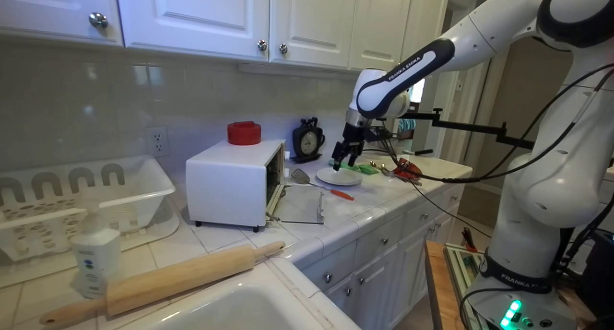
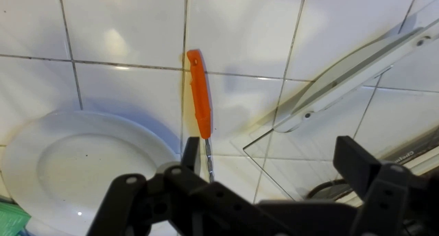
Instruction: Use the fish slice to take the black measuring cup out of the open oven.
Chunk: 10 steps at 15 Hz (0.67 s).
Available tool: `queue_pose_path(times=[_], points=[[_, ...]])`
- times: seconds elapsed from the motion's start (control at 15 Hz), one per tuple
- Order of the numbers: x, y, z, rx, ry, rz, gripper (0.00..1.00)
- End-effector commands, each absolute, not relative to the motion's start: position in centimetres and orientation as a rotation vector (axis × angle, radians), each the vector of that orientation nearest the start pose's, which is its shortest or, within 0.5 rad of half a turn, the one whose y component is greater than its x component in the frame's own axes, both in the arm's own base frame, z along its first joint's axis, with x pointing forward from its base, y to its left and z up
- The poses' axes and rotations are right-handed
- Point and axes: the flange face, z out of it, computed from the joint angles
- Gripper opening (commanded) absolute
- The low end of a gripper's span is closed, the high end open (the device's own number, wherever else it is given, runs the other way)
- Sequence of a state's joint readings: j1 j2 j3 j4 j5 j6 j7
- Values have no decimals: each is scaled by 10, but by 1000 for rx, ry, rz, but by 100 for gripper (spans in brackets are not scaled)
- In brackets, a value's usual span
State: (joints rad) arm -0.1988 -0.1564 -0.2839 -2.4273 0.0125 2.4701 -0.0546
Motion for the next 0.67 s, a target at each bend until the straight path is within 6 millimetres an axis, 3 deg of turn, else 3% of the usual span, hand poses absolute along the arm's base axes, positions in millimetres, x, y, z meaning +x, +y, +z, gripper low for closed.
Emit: queue_pose_path(times=[0.0,0.6], points=[[432,-237,362,-3051,719,-227,100],[435,-253,308,-3119,734,-251,100]])
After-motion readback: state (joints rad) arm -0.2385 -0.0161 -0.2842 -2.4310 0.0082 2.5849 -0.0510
